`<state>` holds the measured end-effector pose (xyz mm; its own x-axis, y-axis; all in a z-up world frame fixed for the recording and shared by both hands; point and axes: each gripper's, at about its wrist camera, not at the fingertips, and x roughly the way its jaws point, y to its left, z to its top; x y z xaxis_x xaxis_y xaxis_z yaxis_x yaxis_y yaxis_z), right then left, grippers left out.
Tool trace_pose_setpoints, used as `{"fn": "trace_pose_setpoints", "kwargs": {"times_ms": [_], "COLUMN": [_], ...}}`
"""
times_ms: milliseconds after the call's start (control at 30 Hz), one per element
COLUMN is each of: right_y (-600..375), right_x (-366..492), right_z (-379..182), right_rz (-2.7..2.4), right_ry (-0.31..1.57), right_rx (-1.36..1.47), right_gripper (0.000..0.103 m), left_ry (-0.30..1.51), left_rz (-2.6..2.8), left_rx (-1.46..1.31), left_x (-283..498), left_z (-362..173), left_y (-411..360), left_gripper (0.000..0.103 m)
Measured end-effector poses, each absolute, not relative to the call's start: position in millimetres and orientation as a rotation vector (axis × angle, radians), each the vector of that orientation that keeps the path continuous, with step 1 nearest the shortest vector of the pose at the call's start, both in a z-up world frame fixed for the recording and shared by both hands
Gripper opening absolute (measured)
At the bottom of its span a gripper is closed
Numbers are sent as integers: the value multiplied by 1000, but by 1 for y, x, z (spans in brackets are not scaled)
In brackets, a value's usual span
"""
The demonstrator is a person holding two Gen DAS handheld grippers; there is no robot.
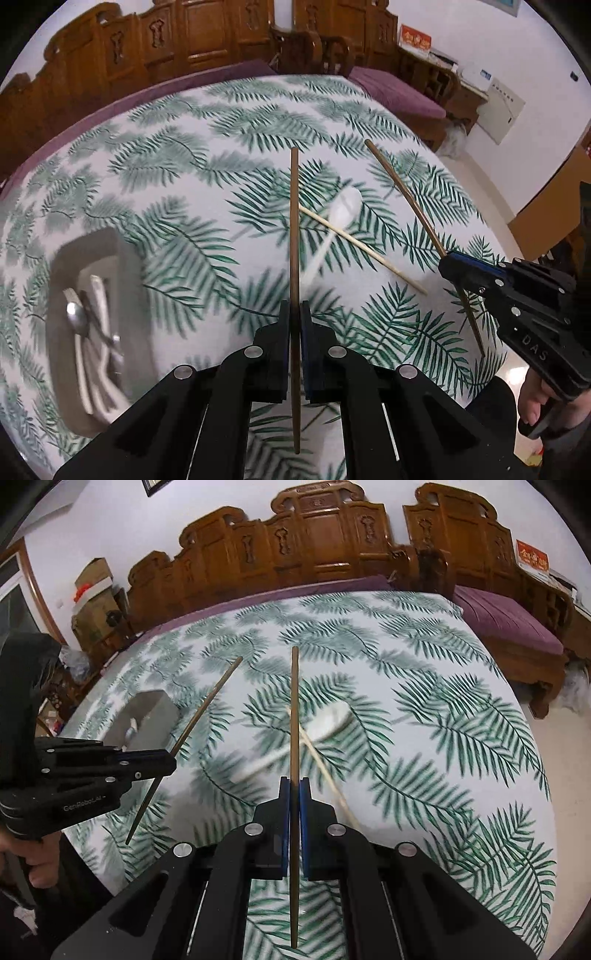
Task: Organize utensils
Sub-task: 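Carry the chopstick into the grey tray and open the left gripper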
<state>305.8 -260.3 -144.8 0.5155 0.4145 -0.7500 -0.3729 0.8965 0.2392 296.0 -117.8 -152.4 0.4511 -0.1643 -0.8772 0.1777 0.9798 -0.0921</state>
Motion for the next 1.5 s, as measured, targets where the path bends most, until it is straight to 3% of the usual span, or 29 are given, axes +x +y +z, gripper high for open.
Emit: {"fn": "trace_pose_setpoints", "kwargs": {"times_ms": [700, 1500], "right_y": [-171, -121], "right_x": [305, 313], "right_z": [-114, -132], "right_rz": [518, 553], "right_ry": [891, 943], "right_rx": [2, -43], "right_gripper": [6, 6], "left_ry": [997, 1136], "left_rz": [-162, -98], "left_rx": [-65, -37], "left_x": [281, 290], "left_z": [-117, -195], "left_y": [15, 78], "left_gripper": [4, 4]}}
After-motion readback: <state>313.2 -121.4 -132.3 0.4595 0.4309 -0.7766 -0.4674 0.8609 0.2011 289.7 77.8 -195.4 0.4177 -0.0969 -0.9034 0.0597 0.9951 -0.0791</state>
